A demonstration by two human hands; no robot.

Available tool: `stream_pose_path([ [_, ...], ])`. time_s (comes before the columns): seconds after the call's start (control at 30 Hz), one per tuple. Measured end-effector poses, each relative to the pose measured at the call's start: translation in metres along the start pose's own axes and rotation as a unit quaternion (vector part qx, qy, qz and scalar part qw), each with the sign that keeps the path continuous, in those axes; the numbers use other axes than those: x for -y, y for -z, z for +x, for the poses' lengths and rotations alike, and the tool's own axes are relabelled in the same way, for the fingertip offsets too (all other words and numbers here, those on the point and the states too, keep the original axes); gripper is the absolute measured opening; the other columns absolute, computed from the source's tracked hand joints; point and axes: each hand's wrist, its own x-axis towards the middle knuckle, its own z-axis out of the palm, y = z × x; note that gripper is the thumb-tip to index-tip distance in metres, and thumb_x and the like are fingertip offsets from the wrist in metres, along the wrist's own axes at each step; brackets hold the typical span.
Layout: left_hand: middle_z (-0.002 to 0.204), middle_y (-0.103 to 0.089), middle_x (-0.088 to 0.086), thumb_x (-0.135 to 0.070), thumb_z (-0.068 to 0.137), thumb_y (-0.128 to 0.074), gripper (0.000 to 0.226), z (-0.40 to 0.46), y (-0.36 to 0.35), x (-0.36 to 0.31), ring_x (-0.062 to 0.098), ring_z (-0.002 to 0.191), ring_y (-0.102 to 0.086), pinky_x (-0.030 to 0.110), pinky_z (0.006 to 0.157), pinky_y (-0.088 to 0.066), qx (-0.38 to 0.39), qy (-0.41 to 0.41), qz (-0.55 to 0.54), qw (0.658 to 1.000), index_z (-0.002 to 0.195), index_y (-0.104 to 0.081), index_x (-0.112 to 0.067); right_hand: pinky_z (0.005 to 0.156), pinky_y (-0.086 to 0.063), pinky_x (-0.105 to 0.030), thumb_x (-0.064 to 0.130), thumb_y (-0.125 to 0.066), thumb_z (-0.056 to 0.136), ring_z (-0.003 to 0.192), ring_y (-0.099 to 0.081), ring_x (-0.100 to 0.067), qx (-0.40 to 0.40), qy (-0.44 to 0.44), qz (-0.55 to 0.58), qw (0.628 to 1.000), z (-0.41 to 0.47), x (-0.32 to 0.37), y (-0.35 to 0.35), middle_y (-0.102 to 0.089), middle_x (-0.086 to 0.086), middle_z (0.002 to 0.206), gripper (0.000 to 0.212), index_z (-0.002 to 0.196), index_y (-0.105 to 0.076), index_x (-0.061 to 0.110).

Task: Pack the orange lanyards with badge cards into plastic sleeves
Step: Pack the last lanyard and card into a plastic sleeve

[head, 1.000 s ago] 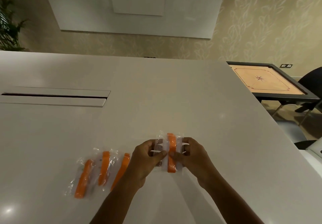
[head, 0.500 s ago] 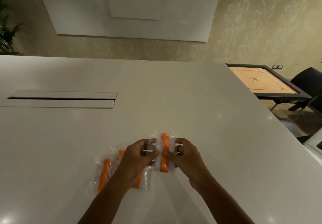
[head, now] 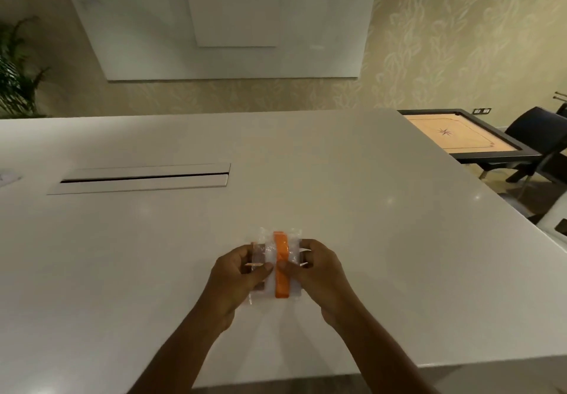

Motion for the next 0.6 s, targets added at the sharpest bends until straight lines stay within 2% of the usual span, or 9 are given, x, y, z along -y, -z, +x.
stream_pose_path([
  [0.13,0.110,-0.079,0.004,-0.014,0.089,-0.081,0.035,-0.012,0.039,-0.001,0.026,0.098,-0.078,0.047,0.085,-0.066,-0.002,-0.009,0.000,1.000,0.123,-0.071,-0.017,0.089,-0.066,-0.041,0.027,-0.088,0.084,0.099,-0.076,-0.015,-0.007,0.010,-0.016,1.000,-0.015,0.011,-0.039,-0.076,0.006,0.110,0.043,0.121,-0.066,0.028],
  [0.3,0.106,-0.081,0.002,-0.013,0.091,-0.080,0.031,-0.001,0.116,0.002,0.024,0.096,-0.079,0.047,0.084,-0.066,-0.002,-0.008,-0.002,1.000,0.120,-0.072,-0.021,0.087,-0.066,-0.039,0.025,-0.088,0.084,0.097,-0.077,-0.016,0.007,0.009,-0.014,1.000,-0.004,0.030,-0.112,-0.078,0.003,0.109,0.043,0.122,-0.067,0.027],
  [0.4,0.107,-0.081,0.003,-0.011,0.090,-0.080,0.030,0.019,0.183,0.007,0.024,0.095,-0.079,0.044,0.080,-0.067,-0.012,-0.003,0.003,1.000,0.117,-0.073,-0.023,0.089,-0.065,-0.035,0.031,-0.086,0.087,0.104,-0.073,-0.015,0.023,0.023,-0.049,0.998,0.017,0.042,-0.177,-0.074,0.006,0.116,0.045,0.126,-0.064,0.028],
  [0.5,0.108,-0.080,0.004,-0.009,0.090,-0.080,0.032,0.043,0.263,0.017,0.024,0.095,-0.079,0.041,0.078,-0.067,-0.032,0.005,-0.004,0.999,0.118,-0.072,-0.023,0.088,-0.065,-0.033,0.029,-0.086,0.088,0.104,-0.073,-0.018,0.060,0.026,-0.053,0.996,0.047,0.058,-0.258,-0.072,0.002,0.119,0.048,0.129,-0.062,0.025],
  [0.6,0.106,-0.080,0.004,-0.007,0.087,-0.082,0.034,0.067,0.348,0.028,0.025,0.098,-0.078,0.044,0.082,-0.066,-0.062,0.016,0.008,0.998,0.116,-0.072,-0.022,0.094,-0.064,-0.040,0.026,-0.085,0.089,0.106,-0.073,-0.021,0.086,0.016,-0.053,0.995,0.075,0.070,-0.349,-0.073,0.000,0.120,0.042,0.124,-0.063,0.025],
])
